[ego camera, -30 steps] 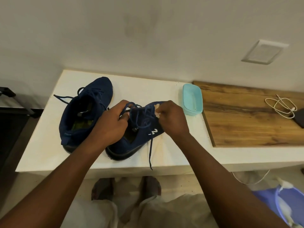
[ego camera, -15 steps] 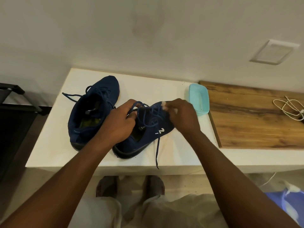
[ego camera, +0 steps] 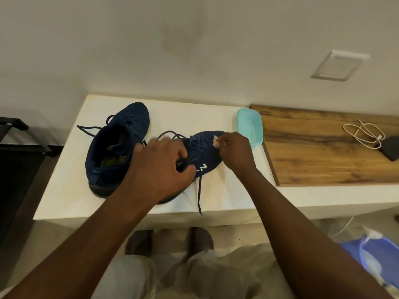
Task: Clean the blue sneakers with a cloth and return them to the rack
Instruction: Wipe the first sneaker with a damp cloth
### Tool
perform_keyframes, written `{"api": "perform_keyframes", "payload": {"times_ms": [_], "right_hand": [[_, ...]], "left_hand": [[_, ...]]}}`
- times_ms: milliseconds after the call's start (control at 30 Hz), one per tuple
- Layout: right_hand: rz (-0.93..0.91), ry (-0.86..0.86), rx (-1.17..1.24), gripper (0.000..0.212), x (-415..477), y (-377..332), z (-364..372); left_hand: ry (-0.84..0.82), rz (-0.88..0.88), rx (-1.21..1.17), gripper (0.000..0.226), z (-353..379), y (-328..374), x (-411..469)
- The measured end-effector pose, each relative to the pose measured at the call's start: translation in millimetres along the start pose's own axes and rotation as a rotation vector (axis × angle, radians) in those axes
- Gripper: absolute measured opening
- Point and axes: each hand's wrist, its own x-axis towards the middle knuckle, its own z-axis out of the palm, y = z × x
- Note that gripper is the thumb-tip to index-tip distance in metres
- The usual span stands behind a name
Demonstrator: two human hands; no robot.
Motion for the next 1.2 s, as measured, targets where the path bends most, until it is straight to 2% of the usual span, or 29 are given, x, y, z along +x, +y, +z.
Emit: {"api": "perform_keyframes", "payload": {"times_ms": [67, 200, 300, 400, 500, 567, 667, 733, 800, 900, 967, 1033, 1200], "right_hand": [[-0.035, -0.047, 0.012, 0.01, -10.8, -5.5, -0.8], [-0.206, -0.215, 0.153, 0.014, -52.3, -31.9, -4.4], [-0.332, -0.3, 0.241, 0.012, -75.7, -44.1, -1.3], [-0.178, -0.113, 0.194, 0.007, -54.2, -23.9, 0.0], [0.053, 0.011, 0.157, 0.015, -31.7, 0.5, -3.3], [0.023, 0.011, 0.14, 0.015, -37.3, -4.3, 3.5], [-0.161, -0.05, 0.188, 0.013, -66.2, -30.5, 14.3], [-0.21, -0.055, 0.275, 0.015, -73.5, -38.2, 9.3], [-0.196, 0.004, 0.34, 0.012, -62.0, -39.2, -2.9], [-0.027, 0.084, 0.366, 0.018, -41.0, -29.6, -18.6], [0.013, 0.07, 0.347, 0.019, -43.2, -25.5, -18.2], [-0.106, 0.013, 0.33, 0.014, -58.2, -30.1, -15.7], [-0.562, -0.273, 0.098, 0.025, -96.2, -60.3, -13.8]], "left_hand": [[-0.148, -0.029, 0.165, 0.037, 4.5, 1.0, -5.3], [-0.094, -0.075, 0.137, 0.019, 10.8, -1.3, -0.1], [-0.112, -0.103, 0.176, 0.022, 13.9, -3.4, 0.4], [-0.178, -0.059, 0.197, 0.023, 16.2, -2.0, -5.0], [-0.275, 0.008, 0.188, 0.023, 14.0, 0.3, -7.8], [-0.265, 0.028, 0.169, 0.018, 16.7, -1.5, -4.9], [-0.168, 0.018, 0.099, 0.01, 21.1, -5.8, -2.1], [-0.107, -0.022, -0.009, 0.012, 19.4, -9.2, 3.1], [-0.125, -0.133, -0.287, 0.015, 14.1, -14.5, 8.8], [-0.194, -0.298, -0.858, 0.019, 5.1, -17.5, 14.8], [-0.192, -0.336, -0.975, 0.017, 5.3, -19.0, 18.7], [-0.199, -0.35, -1.018, 0.018, 9.5, -22.2, 21.4], [-0.205, -0.409, -1.103, 0.019, 18.3, -28.0, 22.5]]}}
